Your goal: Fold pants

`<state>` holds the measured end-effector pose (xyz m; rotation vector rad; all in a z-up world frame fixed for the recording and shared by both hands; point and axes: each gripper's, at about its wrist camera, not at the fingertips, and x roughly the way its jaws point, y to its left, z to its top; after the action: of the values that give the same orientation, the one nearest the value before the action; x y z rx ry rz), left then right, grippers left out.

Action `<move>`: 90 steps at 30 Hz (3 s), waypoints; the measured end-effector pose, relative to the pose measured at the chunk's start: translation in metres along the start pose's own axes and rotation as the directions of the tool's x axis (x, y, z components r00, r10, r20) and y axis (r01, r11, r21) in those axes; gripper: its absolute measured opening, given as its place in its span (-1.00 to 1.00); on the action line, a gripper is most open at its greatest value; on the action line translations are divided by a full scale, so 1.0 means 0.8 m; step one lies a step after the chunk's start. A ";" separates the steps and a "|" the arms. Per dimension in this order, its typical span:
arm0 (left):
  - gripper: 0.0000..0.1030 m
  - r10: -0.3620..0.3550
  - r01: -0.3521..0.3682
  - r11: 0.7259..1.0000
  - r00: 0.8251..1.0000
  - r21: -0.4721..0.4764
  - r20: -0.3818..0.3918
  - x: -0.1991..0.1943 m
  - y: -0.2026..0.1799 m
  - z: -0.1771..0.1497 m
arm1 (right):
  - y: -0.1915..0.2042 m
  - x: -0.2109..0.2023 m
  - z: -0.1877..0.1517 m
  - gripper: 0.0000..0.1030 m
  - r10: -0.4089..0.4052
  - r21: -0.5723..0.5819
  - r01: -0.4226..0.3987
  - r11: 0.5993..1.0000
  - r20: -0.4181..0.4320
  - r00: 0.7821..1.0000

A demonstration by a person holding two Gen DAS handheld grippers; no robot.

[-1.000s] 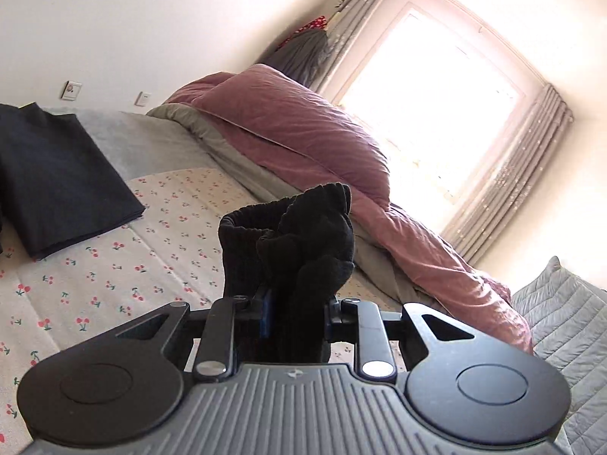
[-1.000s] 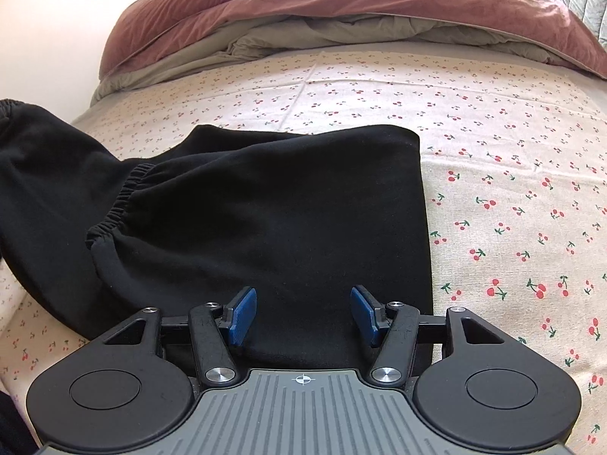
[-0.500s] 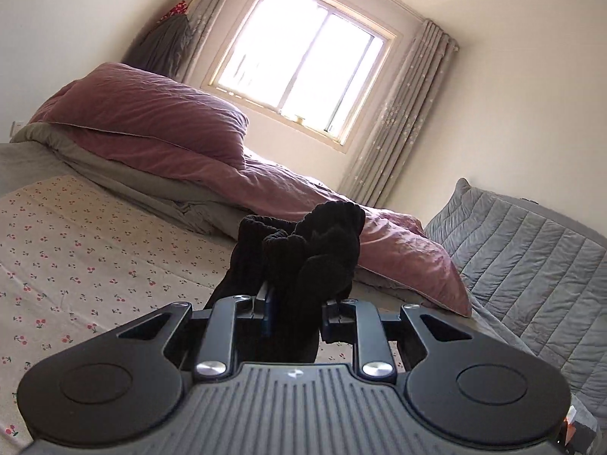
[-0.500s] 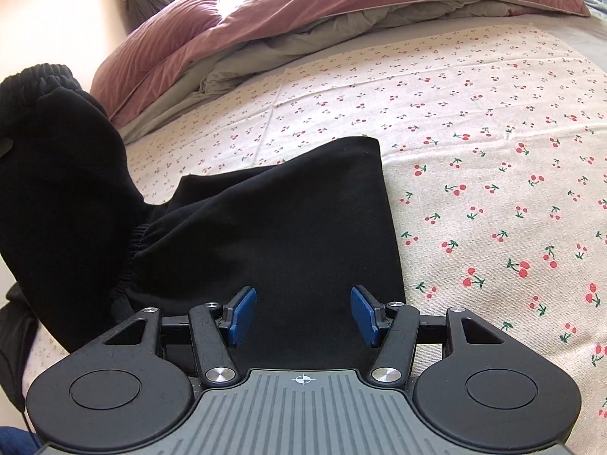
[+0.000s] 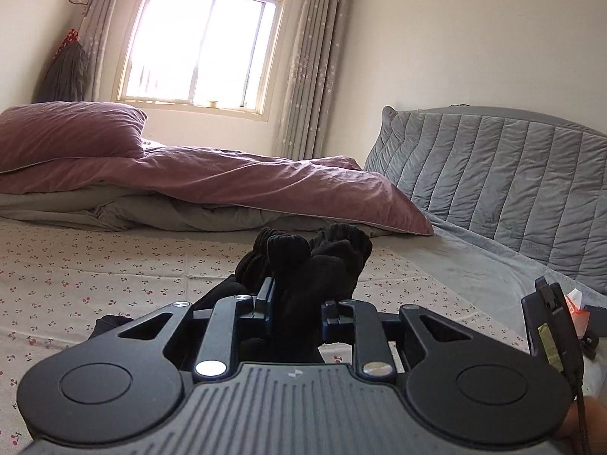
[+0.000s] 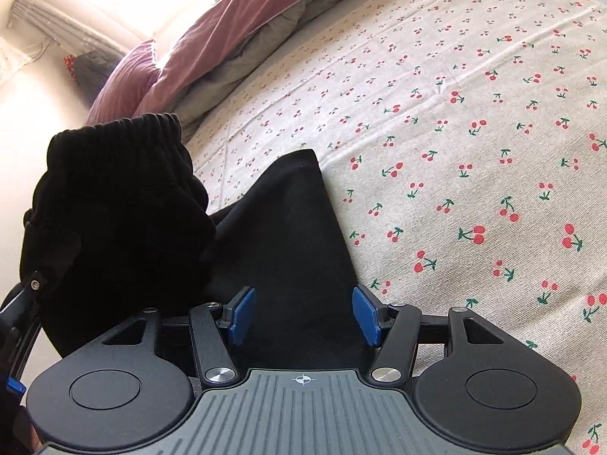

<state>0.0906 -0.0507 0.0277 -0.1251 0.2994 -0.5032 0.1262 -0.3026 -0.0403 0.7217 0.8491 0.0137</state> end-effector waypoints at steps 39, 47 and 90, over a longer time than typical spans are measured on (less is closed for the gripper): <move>-0.64 -0.157 0.173 0.978 0.978 -0.114 0.137 -0.082 0.063 0.044 | 0.101 0.052 0.023 -0.07 0.017 -0.213 -0.027 0.977 -0.048 0.999; -0.58 -0.110 0.139 0.950 0.987 0.280 -0.117 0.007 -0.060 -0.044 | -0.042 -0.020 0.073 -0.05 -0.029 0.166 0.021 0.986 0.043 0.999; -0.04 -0.300 0.352 0.936 0.770 -0.018 -0.564 0.046 0.036 -0.073 | 0.023 -0.004 0.041 0.13 0.163 -0.047 -0.170 0.984 -0.134 0.977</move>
<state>0.1165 -0.0461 -0.0423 0.0665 0.8441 -0.9031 0.1519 -0.3084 -0.0130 0.7409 0.9065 0.2373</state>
